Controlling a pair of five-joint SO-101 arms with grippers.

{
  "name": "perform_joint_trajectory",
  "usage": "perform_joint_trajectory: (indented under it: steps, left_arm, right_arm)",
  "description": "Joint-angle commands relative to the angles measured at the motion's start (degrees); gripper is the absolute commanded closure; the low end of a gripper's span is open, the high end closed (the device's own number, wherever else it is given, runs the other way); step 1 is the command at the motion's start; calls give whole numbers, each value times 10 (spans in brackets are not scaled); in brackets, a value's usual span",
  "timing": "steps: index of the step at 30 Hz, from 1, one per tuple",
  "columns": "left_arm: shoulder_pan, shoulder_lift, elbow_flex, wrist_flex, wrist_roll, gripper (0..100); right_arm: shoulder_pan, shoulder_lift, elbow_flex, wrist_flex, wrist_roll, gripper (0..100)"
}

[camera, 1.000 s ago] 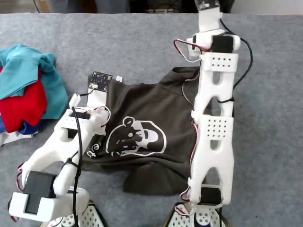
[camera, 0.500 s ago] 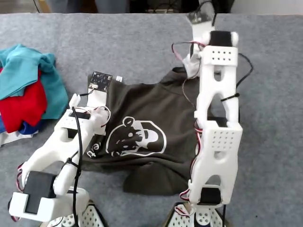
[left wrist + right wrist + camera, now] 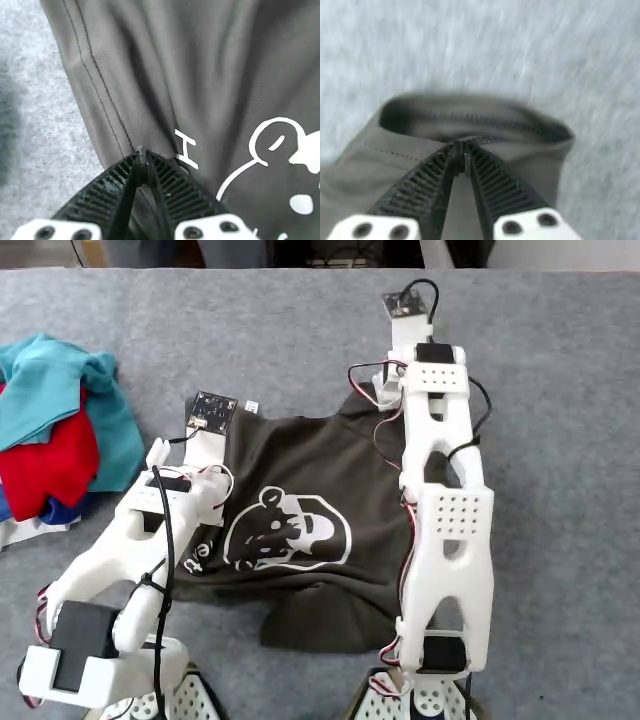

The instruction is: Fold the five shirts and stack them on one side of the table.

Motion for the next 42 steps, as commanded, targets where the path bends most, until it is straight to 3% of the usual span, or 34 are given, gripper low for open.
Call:
perform_joint_trajectory:
  steps: [1,6,12,21,28,37,42]
  left_arm:
    - [-4,-3,-6,-8,4,971]
    - [-4,-3,-6,-8,4,971]
    - [-5,-3,-6,-8,5,971]
    - [-41,-10,-48,12,2,971]
    - [-142,-4,-311,205,5,970]
    - [-130,151,-484,161,6,967]
    - [-131,287,-613,200,8,967]
  right_arm:
    - [-6,25,-114,-19,-4,983]
    - [-2,77,-287,-5,-4,984]
    - [1,87,-455,138,-4,984]
    - [34,6,-445,322,-1,983]
    - [98,-61,-360,324,-1,983]
    - [98,-69,-246,295,0,982]
    - [96,-66,-238,244,-2,933]
